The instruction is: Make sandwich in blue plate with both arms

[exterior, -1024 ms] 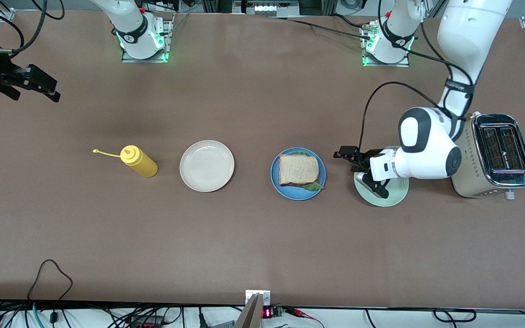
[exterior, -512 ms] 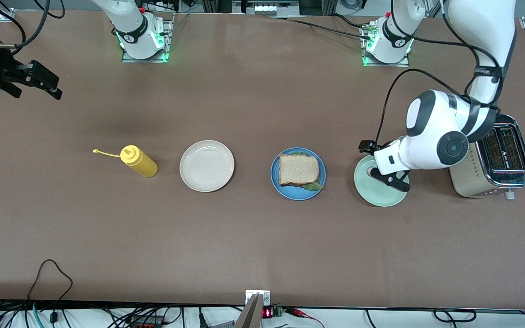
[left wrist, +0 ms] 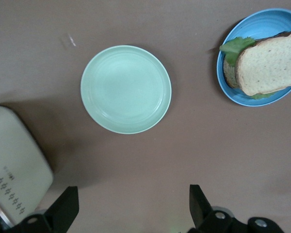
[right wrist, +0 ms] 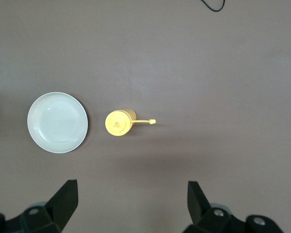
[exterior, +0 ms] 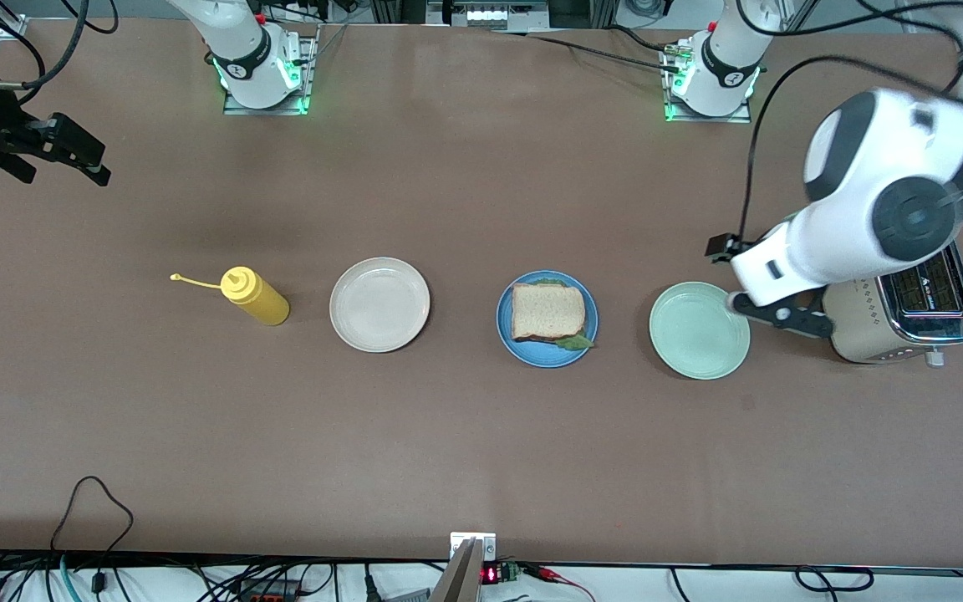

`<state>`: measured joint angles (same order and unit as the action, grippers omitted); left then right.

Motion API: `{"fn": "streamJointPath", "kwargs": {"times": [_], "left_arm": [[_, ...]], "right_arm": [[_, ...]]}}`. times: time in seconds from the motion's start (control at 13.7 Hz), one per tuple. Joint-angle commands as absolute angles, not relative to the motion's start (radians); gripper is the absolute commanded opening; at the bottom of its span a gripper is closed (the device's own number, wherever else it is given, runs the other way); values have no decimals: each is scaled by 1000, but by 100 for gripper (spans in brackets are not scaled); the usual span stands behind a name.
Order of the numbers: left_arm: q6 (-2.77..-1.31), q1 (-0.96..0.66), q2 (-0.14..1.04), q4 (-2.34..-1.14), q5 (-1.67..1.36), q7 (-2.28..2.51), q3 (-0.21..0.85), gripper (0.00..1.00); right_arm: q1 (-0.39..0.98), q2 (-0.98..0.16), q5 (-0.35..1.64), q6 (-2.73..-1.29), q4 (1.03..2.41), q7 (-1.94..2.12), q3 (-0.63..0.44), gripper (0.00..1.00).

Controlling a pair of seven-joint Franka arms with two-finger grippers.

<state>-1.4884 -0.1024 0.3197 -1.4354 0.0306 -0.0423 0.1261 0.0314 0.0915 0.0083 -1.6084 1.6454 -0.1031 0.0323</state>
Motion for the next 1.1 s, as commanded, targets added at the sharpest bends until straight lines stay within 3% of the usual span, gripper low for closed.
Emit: {"fn": "streamJointPath", "kwargs": {"times": [0.0,0.15,0.44,1.02], "left_arm": [[-1350,-95,315,-1281,41,-34,115,100],[-1356,-65,229,-1301,28,-26,106,100],[-1581,-58,13,-1589,17,-28,11,100],[-1569,-25,-21,-1635,-14,-38,11,100]], "right_arm": [[11,92,26,-1614,1637,-63,46,100],[6,81,38,-1615,1634,-55,43,100],[9,81,45,-1614,1634,-57,43,100],[6,83,46,-1612,1635,-55,43,100]]}}
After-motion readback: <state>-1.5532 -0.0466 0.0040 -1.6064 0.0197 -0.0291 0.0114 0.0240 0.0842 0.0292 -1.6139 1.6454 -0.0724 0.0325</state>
